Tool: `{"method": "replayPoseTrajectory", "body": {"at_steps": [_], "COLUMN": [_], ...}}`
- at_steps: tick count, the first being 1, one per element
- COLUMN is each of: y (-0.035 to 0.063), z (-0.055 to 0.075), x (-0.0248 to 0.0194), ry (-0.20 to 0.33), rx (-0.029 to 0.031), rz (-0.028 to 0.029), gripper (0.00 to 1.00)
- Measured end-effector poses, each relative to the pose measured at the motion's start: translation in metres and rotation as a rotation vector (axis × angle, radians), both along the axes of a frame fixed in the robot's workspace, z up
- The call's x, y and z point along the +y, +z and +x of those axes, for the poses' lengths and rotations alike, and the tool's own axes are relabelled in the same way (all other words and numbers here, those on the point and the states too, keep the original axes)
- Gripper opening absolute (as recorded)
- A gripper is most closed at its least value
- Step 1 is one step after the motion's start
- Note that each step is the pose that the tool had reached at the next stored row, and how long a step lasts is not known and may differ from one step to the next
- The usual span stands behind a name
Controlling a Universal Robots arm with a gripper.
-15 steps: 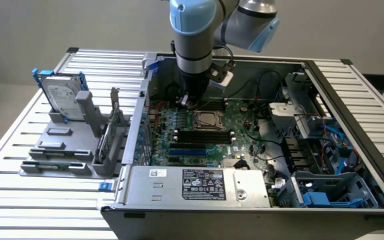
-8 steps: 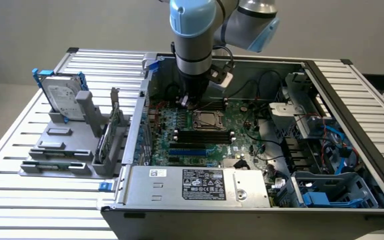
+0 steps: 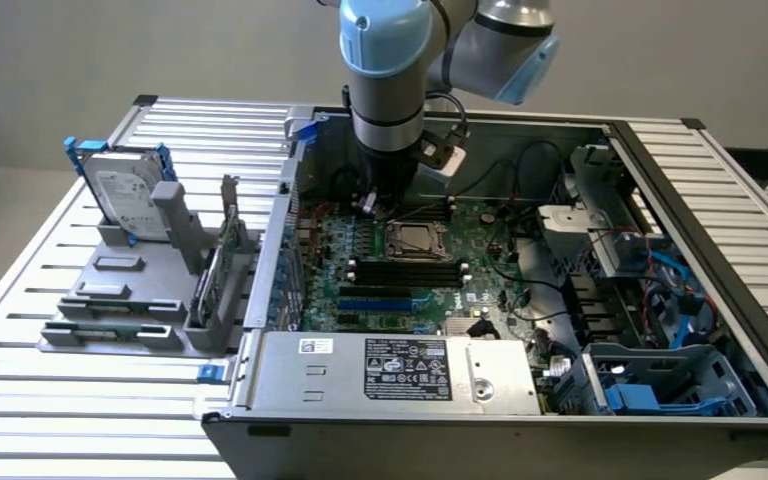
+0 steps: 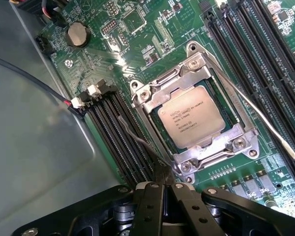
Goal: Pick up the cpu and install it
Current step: 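Install the first cpu locking lever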
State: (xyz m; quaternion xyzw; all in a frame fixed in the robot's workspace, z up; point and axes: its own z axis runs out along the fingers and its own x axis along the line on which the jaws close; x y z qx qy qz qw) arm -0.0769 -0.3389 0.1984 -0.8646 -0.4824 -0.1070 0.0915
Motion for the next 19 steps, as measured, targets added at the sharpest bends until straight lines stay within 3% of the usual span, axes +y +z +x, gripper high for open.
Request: {"method": "replayPoseTrajectory", "body": {"at_steps": [19], "y": [-0.0014], "z": [0.0034], "x": [0.0014], "ry": [-0.105], "rx": [0.0000], "rz": [0.0000], "gripper": [0.11]}}
